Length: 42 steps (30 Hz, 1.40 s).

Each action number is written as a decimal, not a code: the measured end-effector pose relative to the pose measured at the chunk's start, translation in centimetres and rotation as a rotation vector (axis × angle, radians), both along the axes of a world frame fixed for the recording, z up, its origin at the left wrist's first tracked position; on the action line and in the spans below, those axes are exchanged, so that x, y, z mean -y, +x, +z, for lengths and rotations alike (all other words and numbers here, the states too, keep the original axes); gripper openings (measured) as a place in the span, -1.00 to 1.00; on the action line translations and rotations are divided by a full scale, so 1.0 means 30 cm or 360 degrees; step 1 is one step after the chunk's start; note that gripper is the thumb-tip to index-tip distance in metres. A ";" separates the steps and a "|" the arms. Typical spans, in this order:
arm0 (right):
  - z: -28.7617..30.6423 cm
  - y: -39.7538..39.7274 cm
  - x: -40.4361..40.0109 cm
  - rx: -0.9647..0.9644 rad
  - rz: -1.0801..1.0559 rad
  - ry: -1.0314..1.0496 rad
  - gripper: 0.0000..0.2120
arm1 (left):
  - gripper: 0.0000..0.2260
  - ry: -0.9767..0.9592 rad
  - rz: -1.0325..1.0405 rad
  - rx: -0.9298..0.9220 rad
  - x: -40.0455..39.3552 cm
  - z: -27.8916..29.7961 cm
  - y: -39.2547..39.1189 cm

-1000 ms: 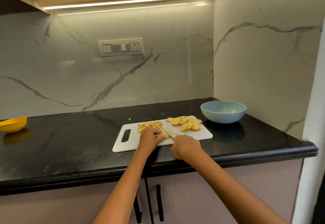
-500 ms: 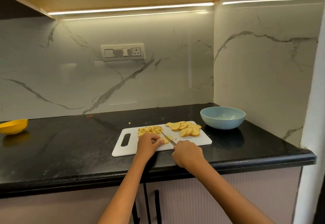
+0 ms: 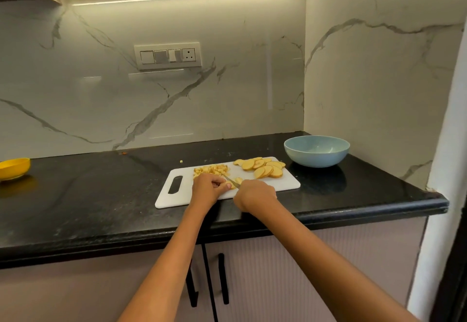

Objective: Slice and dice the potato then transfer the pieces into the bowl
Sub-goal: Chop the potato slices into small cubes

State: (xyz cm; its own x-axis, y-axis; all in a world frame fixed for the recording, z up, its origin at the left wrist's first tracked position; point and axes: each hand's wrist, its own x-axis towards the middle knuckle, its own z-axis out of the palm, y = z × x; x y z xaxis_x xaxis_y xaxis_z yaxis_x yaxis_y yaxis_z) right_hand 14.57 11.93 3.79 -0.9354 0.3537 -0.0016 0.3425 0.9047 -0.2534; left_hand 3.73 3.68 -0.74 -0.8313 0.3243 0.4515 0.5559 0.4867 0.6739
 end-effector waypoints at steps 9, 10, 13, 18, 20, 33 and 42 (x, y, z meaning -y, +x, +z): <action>-0.053 0.048 0.013 -0.0025 0.0044 0.0369 -0.72 | -0.84 -0.0012 -0.0006 -0.0084 0.000 0.002 0.025; -0.051 0.044 0.010 -0.0041 0.0045 0.0370 -0.72 | -0.83 -0.0014 -0.0005 -0.0069 -0.002 0.000 0.025; -0.041 0.036 -0.010 -0.0089 0.0045 0.0282 -0.72 | -0.83 0.0011 0.0023 -0.0052 -0.004 -0.003 0.022; -0.026 0.041 -0.039 -0.0101 0.0004 -0.0040 -0.70 | -0.83 0.0119 0.0168 -0.0024 0.005 -0.007 0.000; -0.018 0.043 -0.038 -0.0064 0.0008 -0.0093 -0.69 | -0.83 0.0116 0.0141 -0.0007 0.007 -0.009 -0.004; 0.009 0.001 -0.021 0.0077 0.0013 -0.0144 -0.66 | -0.81 -0.0004 0.0057 0.0011 0.012 -0.011 -0.010; -0.034 0.052 -0.009 0.0057 0.0110 0.0207 -0.71 | -0.82 0.0005 0.0065 -0.0018 0.013 -0.008 -0.001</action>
State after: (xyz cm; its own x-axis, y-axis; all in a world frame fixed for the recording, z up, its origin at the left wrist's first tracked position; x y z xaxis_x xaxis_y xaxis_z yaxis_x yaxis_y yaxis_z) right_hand 16.13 12.20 2.76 -0.9576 0.2879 0.0065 0.2850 0.9508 -0.1214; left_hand 3.70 3.30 -0.97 -0.8387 0.2887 0.4617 0.5430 0.5071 0.6693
